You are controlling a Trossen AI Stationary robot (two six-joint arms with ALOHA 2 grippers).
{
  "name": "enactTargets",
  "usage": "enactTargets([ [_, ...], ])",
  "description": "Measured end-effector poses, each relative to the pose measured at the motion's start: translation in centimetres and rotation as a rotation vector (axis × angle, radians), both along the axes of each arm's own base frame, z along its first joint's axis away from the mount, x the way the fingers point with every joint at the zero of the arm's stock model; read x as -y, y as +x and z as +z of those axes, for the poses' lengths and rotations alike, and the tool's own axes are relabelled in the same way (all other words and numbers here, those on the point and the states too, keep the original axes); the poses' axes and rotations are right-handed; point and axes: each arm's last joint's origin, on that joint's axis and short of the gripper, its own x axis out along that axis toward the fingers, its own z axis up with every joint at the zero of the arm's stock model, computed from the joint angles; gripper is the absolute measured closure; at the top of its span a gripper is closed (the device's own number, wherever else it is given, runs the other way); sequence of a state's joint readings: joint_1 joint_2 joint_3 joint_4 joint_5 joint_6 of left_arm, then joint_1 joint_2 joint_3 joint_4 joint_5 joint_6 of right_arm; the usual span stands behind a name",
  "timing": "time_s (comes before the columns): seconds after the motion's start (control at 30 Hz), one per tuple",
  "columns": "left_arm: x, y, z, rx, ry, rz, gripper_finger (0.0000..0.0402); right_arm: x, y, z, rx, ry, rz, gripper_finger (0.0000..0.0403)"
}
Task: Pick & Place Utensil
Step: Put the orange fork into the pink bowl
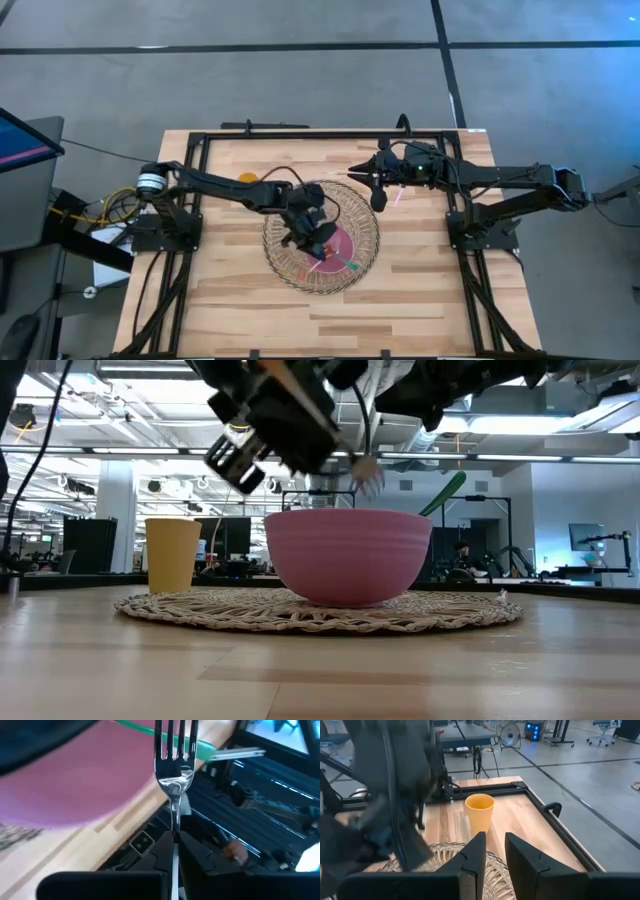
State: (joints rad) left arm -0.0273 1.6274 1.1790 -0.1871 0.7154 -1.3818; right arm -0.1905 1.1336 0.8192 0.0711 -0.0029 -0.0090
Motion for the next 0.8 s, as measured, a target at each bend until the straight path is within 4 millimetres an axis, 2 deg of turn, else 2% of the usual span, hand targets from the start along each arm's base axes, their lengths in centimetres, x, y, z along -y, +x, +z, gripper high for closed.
enactTargets([
  [0.13, -0.4, 0.6, -1.4, -0.042, -0.035, -0.031, 0.0384, 0.0, 0.0, -0.1, -0.015, 0.004, -0.001, 0.0337],
  [0.43, -2.3, 0.7, -1.6, -0.063, -0.053, 0.036, 0.0384, 0.0, -0.1, -0.4, -0.042, 0.010, 0.000, 0.0337],
  [0.6, -2.2, -0.1, -3.3, -0.130, -0.056, 0.037, 0.0384, 0.0, -0.1, -0.4, -0.042, 0.010, 0.000, 0.0337],
  [0.8, -2.2, -0.6, -4.5, -0.163, -0.059, 0.036, 0.0384, 0.0, -0.1, -0.4, -0.043, 0.010, -0.001, 0.0337],
])
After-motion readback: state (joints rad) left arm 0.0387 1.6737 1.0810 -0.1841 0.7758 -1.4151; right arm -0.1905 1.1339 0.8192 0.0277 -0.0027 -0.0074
